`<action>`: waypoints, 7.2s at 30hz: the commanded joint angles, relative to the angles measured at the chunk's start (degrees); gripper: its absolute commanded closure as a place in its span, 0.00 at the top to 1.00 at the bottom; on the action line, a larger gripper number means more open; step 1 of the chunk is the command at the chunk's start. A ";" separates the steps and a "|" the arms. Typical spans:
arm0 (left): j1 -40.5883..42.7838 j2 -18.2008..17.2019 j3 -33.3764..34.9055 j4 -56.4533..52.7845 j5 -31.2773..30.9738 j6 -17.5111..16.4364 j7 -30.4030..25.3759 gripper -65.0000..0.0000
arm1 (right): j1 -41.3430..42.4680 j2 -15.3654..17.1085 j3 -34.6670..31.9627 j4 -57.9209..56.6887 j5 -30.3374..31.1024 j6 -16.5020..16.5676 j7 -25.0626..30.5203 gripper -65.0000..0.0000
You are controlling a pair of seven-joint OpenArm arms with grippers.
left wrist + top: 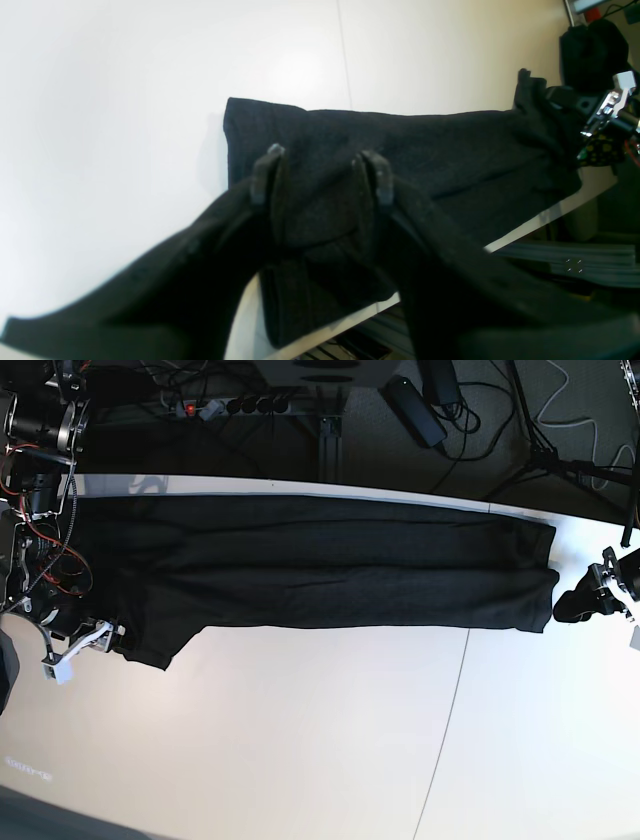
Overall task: Fold the T-shirt properly
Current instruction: 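Grasp the folded strip's ends with both grippers and fold it lengthwise again, then fold the strip end with the left gripper toward the right gripper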
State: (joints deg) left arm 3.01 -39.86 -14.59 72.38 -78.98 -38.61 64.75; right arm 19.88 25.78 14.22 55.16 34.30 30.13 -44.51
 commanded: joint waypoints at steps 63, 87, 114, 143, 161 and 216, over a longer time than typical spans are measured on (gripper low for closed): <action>8.26 0.94 -5.88 0.57 0.87 -1.39 -7.32 0.71 | -29.09 -0.70 7.67 52.94 11.76 3.10 -8.02 0.68; 4.59 8.61 4.20 -2.97 5.46 -1.39 -7.45 0.71 | -29.11 -1.36 7.67 50.38 13.29 3.10 -10.34 0.68; -13.88 3.63 1.86 -3.23 27.39 -1.39 -22.25 0.00 | -29.11 -1.36 7.69 50.38 13.29 3.10 -10.84 0.68; -6.54 26.93 35.28 29.14 54.73 6.71 -17.77 0.00 | -29.09 -1.33 7.69 50.38 13.27 3.10 -11.06 0.68; -6.54 28.44 42.32 28.50 49.90 7.32 -17.38 0.60 | -29.16 -0.11 21.05 50.36 12.39 2.45 -14.53 0.68; -7.08 13.57 26.86 28.04 48.00 9.49 -9.16 0.60 | -25.62 -9.49 12.55 28.04 7.91 2.62 -6.69 0.00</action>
State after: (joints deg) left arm -3.05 -25.56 12.69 99.88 -30.92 -30.26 56.36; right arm -6.26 14.94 25.96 82.61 42.96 30.04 -51.81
